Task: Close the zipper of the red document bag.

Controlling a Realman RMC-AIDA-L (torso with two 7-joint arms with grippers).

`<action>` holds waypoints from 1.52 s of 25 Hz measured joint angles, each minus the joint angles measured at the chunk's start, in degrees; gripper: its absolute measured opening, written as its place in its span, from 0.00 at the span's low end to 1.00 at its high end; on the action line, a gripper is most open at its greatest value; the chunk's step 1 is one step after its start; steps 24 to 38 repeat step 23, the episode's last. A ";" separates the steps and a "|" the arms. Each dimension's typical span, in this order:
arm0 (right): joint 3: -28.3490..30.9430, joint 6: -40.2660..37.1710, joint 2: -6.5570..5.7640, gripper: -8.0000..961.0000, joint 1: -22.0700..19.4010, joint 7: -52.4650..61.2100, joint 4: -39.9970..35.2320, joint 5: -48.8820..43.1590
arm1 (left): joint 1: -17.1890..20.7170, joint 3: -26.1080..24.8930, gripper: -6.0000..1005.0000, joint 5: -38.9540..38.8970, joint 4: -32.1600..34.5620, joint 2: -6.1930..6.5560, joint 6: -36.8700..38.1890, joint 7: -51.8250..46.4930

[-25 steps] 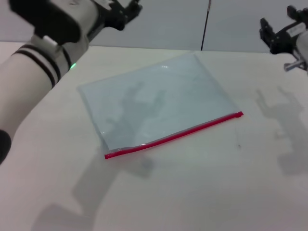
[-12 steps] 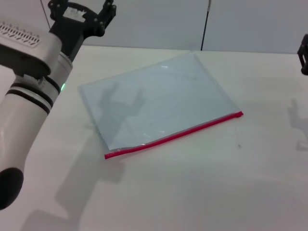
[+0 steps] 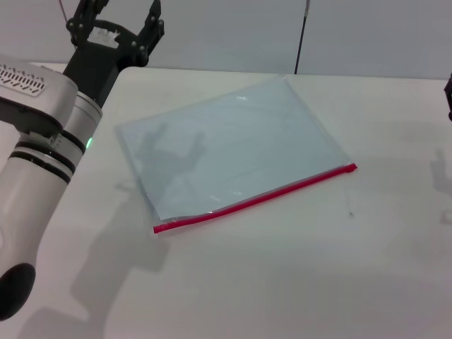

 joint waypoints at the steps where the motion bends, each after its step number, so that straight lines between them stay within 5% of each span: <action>1: -0.54 0.10 0.01 0.64 0.19 0.01 0.31 0.57 | -0.16 0.03 0.78 0.00 0.57 -0.04 0.08 -0.32; 15: -5.81 -0.27 0.03 0.64 1.83 0.10 2.68 7.55 | -3.53 2.19 0.78 -0.34 9.24 -0.33 0.84 -6.87; 38: -6.28 -0.35 0.00 0.64 2.13 0.13 3.01 9.22 | -3.74 2.25 0.78 -0.34 9.42 -0.26 0.79 -7.18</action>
